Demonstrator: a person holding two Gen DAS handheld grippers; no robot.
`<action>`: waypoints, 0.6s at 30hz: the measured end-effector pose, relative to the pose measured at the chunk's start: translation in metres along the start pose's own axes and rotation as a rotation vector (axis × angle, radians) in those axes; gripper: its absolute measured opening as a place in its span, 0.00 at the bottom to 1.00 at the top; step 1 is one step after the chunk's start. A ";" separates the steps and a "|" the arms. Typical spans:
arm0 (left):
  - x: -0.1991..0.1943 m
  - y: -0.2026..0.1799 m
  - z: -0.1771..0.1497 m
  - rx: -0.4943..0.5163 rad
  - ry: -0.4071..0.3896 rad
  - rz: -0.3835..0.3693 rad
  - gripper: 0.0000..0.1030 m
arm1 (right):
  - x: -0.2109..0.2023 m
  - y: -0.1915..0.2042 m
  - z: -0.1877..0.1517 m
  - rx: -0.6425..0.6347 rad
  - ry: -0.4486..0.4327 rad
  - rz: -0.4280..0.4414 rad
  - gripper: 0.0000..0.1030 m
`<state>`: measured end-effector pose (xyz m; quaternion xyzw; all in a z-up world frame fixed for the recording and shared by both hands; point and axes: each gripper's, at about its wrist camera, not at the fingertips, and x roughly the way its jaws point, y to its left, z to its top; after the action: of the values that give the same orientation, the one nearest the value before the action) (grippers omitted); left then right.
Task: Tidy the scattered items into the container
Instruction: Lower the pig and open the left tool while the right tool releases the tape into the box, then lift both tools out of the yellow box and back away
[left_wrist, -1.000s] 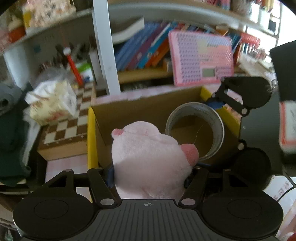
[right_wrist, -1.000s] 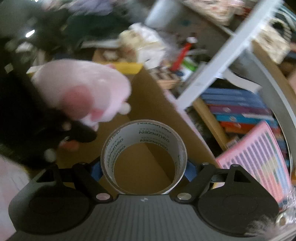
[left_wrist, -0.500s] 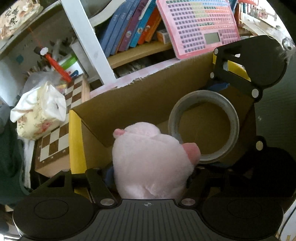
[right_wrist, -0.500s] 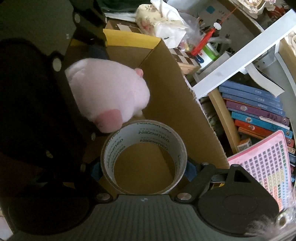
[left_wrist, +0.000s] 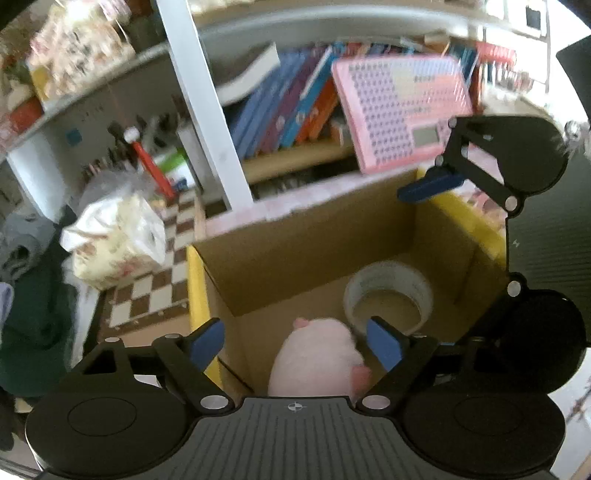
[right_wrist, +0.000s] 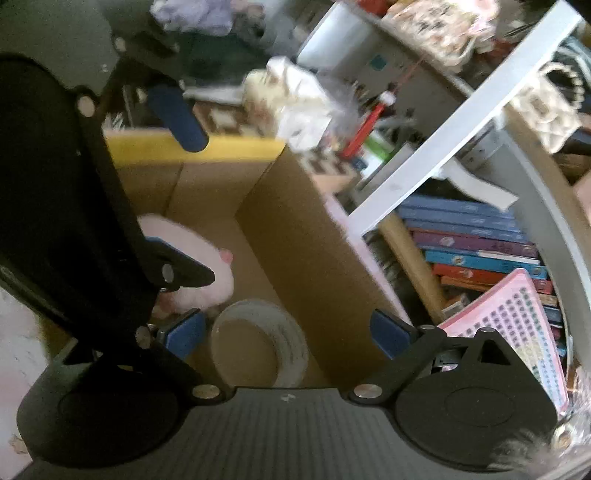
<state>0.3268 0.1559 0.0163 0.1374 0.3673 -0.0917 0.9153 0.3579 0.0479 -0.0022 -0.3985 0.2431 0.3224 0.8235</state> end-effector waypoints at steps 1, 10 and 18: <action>-0.010 -0.001 0.000 -0.004 -0.021 0.001 0.85 | -0.008 -0.001 0.001 0.014 -0.015 -0.006 0.94; -0.105 -0.008 -0.016 -0.112 -0.182 0.021 0.91 | -0.108 -0.008 -0.010 0.293 -0.139 -0.096 0.94; -0.150 -0.027 -0.060 -0.212 -0.180 0.034 0.91 | -0.173 0.027 -0.045 0.614 -0.145 -0.108 0.94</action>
<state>0.1731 0.1593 0.0746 0.0376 0.2887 -0.0487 0.9554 0.2153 -0.0341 0.0726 -0.1196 0.2482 0.2174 0.9364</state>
